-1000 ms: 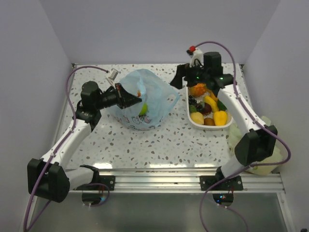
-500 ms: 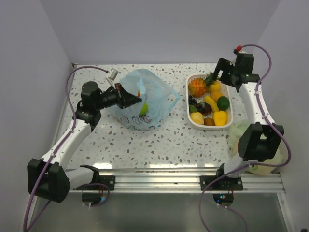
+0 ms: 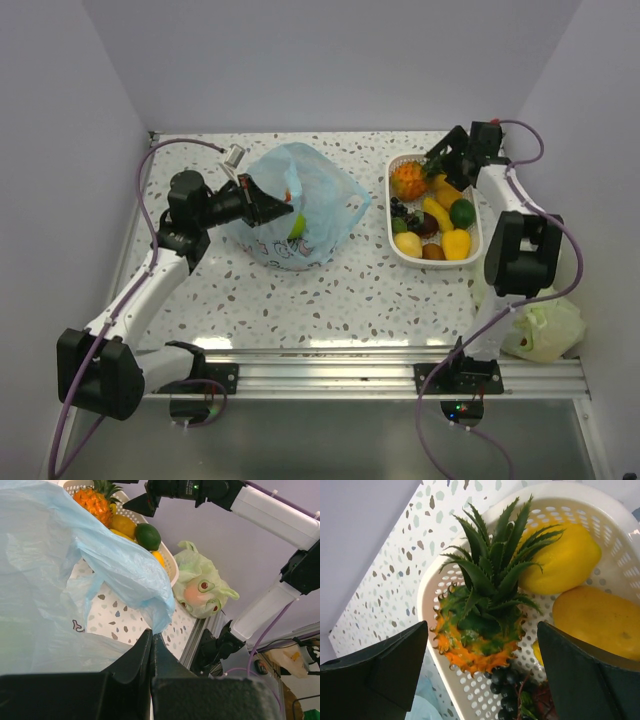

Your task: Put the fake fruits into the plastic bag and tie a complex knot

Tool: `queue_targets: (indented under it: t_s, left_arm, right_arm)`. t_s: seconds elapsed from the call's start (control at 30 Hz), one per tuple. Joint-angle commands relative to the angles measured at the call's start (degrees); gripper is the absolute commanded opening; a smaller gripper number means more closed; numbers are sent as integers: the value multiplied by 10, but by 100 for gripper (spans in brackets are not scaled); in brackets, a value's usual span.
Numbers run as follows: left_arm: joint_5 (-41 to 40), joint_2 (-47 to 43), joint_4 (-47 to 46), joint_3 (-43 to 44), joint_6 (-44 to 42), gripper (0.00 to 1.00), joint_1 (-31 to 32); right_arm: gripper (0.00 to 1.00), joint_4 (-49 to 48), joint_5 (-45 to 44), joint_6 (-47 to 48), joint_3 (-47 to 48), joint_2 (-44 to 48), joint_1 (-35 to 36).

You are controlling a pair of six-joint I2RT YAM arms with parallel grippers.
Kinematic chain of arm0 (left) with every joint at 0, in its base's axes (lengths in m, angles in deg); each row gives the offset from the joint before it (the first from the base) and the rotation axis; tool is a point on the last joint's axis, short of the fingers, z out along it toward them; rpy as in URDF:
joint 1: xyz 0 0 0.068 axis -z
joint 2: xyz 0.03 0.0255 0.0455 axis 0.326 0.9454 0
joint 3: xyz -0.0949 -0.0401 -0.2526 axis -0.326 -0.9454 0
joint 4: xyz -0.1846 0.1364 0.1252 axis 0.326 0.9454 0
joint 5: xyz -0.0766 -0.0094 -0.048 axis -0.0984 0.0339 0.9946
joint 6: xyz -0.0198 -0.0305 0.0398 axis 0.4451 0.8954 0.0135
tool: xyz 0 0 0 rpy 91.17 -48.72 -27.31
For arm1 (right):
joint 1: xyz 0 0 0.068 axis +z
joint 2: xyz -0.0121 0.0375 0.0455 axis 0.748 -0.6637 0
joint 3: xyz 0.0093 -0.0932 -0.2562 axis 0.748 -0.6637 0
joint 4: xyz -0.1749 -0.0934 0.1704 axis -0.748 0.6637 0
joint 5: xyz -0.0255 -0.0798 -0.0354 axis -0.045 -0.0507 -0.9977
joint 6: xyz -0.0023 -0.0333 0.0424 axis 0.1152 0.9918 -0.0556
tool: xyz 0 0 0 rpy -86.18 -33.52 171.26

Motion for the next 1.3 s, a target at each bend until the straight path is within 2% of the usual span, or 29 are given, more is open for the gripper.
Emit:
queue_targets:
  t_s: [0.0, 0.27, 0.4, 0.53, 0.57, 0.63, 0.67, 0.77, 0.8, 1.1, 1.27]
  left_arm:
    - [0, -10, -22, -6, -11, 0, -3]
    - [1, -8, -13, 2, -23, 0, -3]
    - [0, -11, -7, -2, -27, 0, -3]
    - [0, -8, -10, -3, -27, 0, -3]
    - [0, -8, -10, -3, -27, 0, -3]
    - [0, -5, -11, -1, -28, 0, -3]
    - [0, -5, -10, -1, -28, 0, -3]
    - [2, -3, -7, 4, -29, 0, -3]
    - [2, -3, -7, 5, -28, 0, -3]
    - [-2, -8, -1, 9, -29, 0, -3]
    - [-3, -11, 1, 12, -30, 0, -3]
  right_arm:
    - [94, -61, -3, -69, 7, -24, -4]
    - [88, -108, 1, -109, 2, -69, -4]
    - [78, -131, 7, -109, -11, -74, -4]
    - [55, -167, 28, -106, -18, -73, -4]
    - [46, -170, 36, -104, -18, -71, -4]
    - [38, -173, 38, -97, -19, -67, -4]
    - [30, -173, 41, -94, -21, -57, -4]
    - [16, -176, 57, -79, -26, -38, -7]
    - [2, -176, 61, -69, -32, -18, -7]
    - [0, -164, 98, 45, -51, 95, -11]
    - [0, -113, 134, 118, -44, 143, -11]
